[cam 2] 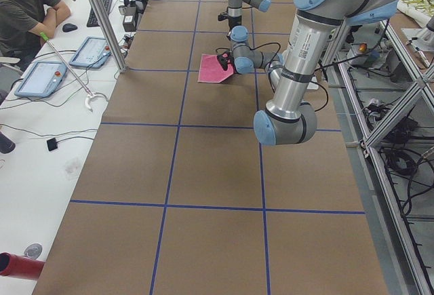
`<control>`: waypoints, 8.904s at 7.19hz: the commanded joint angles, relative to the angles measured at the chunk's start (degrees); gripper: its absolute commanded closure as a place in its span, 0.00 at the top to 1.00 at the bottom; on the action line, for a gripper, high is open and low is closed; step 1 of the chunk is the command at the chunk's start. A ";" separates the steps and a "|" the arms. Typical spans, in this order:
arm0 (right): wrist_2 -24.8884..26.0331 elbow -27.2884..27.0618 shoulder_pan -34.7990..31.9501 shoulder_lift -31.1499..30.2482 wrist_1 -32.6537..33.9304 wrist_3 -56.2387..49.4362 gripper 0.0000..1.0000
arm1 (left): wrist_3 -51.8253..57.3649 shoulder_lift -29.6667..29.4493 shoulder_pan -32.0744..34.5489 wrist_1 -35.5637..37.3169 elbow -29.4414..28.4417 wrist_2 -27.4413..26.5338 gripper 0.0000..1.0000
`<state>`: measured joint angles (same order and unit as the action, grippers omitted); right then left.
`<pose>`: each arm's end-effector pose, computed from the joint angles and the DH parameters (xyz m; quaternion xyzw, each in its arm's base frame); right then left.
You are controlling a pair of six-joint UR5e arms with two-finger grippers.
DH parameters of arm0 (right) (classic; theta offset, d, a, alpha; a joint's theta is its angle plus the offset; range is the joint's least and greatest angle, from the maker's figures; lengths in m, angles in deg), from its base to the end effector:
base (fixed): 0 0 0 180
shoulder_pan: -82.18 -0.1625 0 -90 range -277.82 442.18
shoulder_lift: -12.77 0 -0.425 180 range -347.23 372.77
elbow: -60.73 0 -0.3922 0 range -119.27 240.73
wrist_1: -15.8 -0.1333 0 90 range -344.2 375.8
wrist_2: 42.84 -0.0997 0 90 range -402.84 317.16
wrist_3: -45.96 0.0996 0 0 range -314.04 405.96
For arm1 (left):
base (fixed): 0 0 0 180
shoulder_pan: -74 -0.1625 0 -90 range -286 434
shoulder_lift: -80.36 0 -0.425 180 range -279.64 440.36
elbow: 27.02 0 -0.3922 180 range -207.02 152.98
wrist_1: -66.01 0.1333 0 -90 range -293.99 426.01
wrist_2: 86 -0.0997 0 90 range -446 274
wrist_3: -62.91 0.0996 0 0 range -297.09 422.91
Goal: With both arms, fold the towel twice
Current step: 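Lift both near corners and fold them over toward the far edge, then open both grippers and release the folded towel edge, then lower the right gripper and grasp the folded towel's end, then drag the towel end toward the robot with the right gripper, then release the towel and raise the right gripper away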
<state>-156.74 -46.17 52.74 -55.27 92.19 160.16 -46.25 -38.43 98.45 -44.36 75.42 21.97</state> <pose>-0.4745 -0.3745 0.2870 -0.1658 -0.4405 0.3143 0.8244 0.5314 -0.3543 0.2338 -0.1107 0.5114 -0.2409 0.8174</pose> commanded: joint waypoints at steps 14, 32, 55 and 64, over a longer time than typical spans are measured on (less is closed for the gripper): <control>-3.87 17.41 -8.17 11.61 -0.54 -0.73 0.00 | 0.52 -10.93 9.91 -6.69 -21.22 0.14 0.00; 8.60 15.84 0.17 10.75 -0.63 20.71 0.90 | 1.22 -11.02 12.46 -6.52 -20.43 1.81 0.77; 6.68 -0.95 5.12 6.44 1.84 26.87 1.00 | 0.43 -5.84 6.68 -5.81 -12.61 3.13 0.69; 6.15 0.02 4.49 6.26 1.75 24.23 1.00 | 1.22 -5.04 3.06 -5.81 -13.58 2.51 0.45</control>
<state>-150.58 -46.05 57.48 -49.01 93.94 184.39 -45.03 -43.45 101.72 -50.18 61.96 24.55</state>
